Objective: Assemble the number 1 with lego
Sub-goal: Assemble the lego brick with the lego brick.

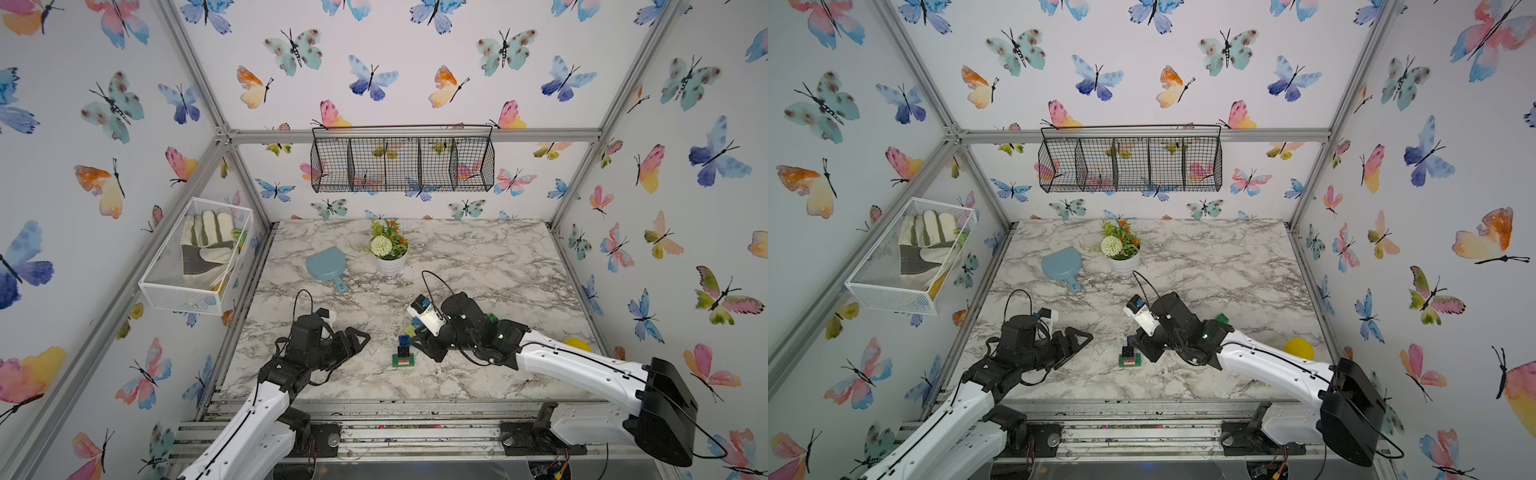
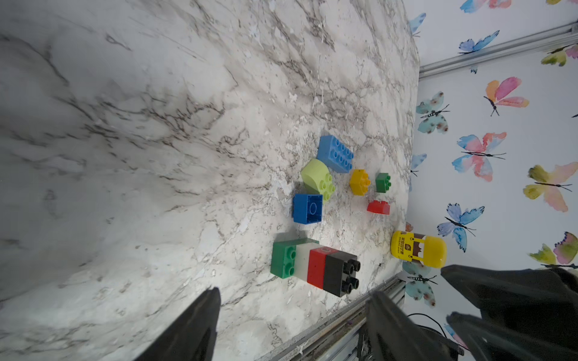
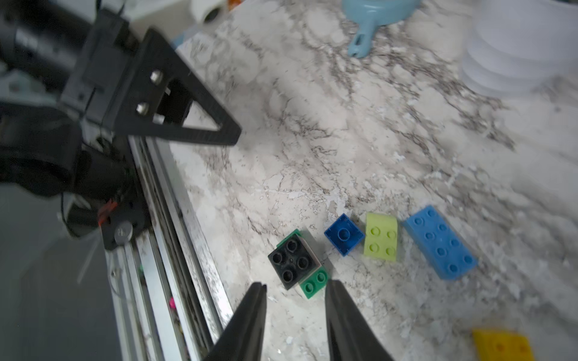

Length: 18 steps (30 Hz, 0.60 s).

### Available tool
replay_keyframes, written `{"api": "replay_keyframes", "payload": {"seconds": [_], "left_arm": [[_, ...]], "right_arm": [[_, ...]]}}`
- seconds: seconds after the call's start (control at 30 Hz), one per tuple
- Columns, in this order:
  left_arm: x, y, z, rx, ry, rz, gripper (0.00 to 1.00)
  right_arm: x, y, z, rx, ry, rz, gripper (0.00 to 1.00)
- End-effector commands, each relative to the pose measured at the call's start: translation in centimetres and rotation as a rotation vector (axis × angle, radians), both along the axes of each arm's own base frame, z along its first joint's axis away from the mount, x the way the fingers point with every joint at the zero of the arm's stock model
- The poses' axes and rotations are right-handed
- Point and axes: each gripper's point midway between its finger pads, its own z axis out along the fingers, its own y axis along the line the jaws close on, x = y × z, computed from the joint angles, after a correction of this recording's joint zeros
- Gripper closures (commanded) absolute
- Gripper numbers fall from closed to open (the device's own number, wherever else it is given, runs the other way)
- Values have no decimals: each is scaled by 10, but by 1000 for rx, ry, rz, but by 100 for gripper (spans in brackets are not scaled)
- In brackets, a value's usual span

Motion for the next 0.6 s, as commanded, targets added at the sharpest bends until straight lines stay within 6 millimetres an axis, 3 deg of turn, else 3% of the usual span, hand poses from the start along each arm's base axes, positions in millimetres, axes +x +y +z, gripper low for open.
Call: {"api": "replay_keyframes", "payload": {"seconds": [0.0, 0.17, 0.27, 0.57], "left_arm": [[-8, -38, 28, -77, -87, -177, 26], [-15, -69, 15, -59, -36, -259, 37], [-15, -79, 10, -64, -23, -271, 42], [-9, -85, -2, -41, 16, -264, 53]], "right_arm": [[13, -9, 3, 148, 229, -334, 69], [-10, 0, -32, 56, 403, -272, 66], [-16, 7, -39, 38, 453, -234, 63], [-17, 19, -53, 15, 500, -213, 67]]}}
